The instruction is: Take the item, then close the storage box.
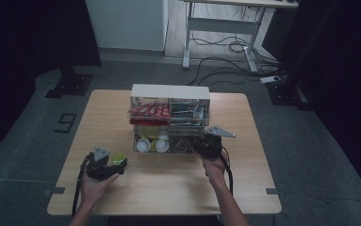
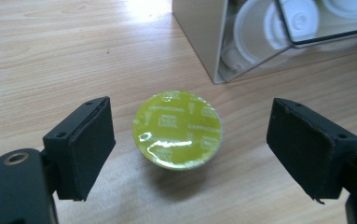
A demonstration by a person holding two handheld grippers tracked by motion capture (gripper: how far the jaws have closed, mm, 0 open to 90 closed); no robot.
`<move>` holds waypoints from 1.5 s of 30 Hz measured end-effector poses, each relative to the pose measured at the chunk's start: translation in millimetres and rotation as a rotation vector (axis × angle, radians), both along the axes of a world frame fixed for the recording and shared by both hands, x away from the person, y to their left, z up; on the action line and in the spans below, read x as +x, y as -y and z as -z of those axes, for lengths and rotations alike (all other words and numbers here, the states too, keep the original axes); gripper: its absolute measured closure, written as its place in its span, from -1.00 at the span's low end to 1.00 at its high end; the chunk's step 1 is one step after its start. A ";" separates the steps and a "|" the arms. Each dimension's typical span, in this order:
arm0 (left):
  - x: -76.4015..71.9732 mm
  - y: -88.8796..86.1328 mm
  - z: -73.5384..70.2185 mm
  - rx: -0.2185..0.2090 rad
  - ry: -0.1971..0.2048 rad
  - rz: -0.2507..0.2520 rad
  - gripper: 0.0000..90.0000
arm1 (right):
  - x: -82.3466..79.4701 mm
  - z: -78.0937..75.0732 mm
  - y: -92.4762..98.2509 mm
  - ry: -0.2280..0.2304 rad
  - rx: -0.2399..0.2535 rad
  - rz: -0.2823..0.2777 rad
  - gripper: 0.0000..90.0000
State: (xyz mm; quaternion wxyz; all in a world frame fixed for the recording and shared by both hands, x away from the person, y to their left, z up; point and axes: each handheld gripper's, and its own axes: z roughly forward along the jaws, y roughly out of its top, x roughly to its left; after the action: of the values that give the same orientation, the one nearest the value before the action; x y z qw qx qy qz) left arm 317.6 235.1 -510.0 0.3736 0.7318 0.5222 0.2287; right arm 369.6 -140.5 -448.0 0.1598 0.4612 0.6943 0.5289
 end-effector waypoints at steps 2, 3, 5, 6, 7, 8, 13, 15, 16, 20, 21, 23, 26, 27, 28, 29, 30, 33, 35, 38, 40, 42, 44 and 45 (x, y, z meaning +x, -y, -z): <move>-3.6 0.3 -0.9 -0.006 -0.010 -0.001 -0.64 | -0.2 0.1 -0.1 0.000 -0.001 0.001 0.97; -4.9 0.5 -0.7 -0.006 -0.017 0.002 -0.63 | -0.3 0.1 -0.1 0.000 -0.001 0.001 0.97; -8.1 1.4 0.0 -0.004 -0.020 0.003 -0.63 | -0.7 0.2 -0.1 -0.001 0.000 0.000 0.97; -9.7 1.7 0.2 -0.008 -0.018 0.006 -0.63 | -1.0 0.3 -0.1 -0.001 0.000 -0.001 0.97; -11.4 2.0 0.3 -0.011 -0.016 0.007 -0.62 | -1.3 0.4 0.1 -0.001 0.000 -0.001 0.97; -13.2 2.4 0.3 -0.014 -0.014 0.008 -0.62 | -1.6 0.5 0.4 -0.001 0.000 -0.002 0.97; -21.3 3.3 0.5 -0.032 -0.002 0.015 -0.61 | -4.5 2.1 1.7 -0.002 0.003 -0.004 0.97; -23.4 3.5 0.3 -0.031 -0.001 0.021 -0.60 | -5.9 3.1 2.3 -0.002 0.004 -0.005 0.97; -24.0 3.5 0.0 -0.027 -0.001 0.022 -0.60 | -6.8 3.7 2.3 -0.005 0.004 -0.004 0.97; -25.9 3.2 -0.3 -0.031 -0.001 0.022 -0.58 | -10.2 5.5 3.1 -0.001 0.007 -0.004 0.96; -26.2 3.4 0.0 -0.031 -0.001 0.022 -0.58 | -11.0 5.9 3.2 -0.001 0.006 -0.004 0.96; -27.0 3.8 1.0 -0.033 -0.005 0.025 -0.58 | -12.5 7.4 3.5 0.000 0.004 -0.005 0.96; -28.2 4.1 2.0 -0.034 -0.011 0.026 -0.58 | -14.4 10.0 3.7 -0.002 0.001 -0.005 0.96; -28.5 4.3 2.3 -0.035 -0.012 0.027 -0.57 | -15.1 11.1 3.8 -0.001 -0.002 -0.005 0.96; -28.7 4.5 2.6 -0.036 -0.013 0.026 -0.57 | -15.9 12.1 3.9 -0.002 -0.003 -0.004 0.96; -28.9 4.9 3.1 -0.035 -0.015 0.027 -0.57 | -16.4 13.0 3.9 -0.002 -0.005 -0.005 0.96; -29.0 5.3 3.5 -0.034 -0.016 0.028 -0.57 | -17.2 14.5 4.0 -0.003 -0.006 -0.005 0.96; -29.3 5.9 4.4 -0.036 -0.021 0.029 -0.56 | -18.7 18.3 4.1 -0.005 -0.008 -0.007 0.96; -29.7 5.8 5.2 -0.038 -0.023 0.028 -0.56 | -19.9 21.0 4.3 -0.008 -0.010 -0.008 0.96; -30.9 5.2 5.7 -0.041 -0.030 0.025 -0.56 | -21.7 25.2 5.3 -0.011 -0.013 -0.009 0.96; -31.1 4.9 6.2 -0.042 -0.033 0.027 -0.56 | -23.0 28.2 6.4 -0.016 -0.011 -0.006 0.96; -31.2 5.2 6.8 -0.042 -0.034 0.025 -0.56 | -23.6 31.1 7.3 -0.021 -0.010 -0.005 0.96; -31.4 5.4 7.5 -0.039 -0.039 0.026 -0.56 | -24.2 34.0 7.8 -0.027 -0.010 -0.004 0.96; -31.5 5.6 8.0 -0.040 -0.040 0.027 -0.56 | -24.7 35.2 7.9 -0.032 -0.007 -0.003 0.96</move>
State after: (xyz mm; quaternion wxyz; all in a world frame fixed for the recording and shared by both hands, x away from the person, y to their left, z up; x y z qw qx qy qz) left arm 286.2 229.5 -518.0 0.3808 0.7354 0.5242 0.1986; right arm 344.9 -148.4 -483.2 0.1495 0.4678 0.6993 0.5194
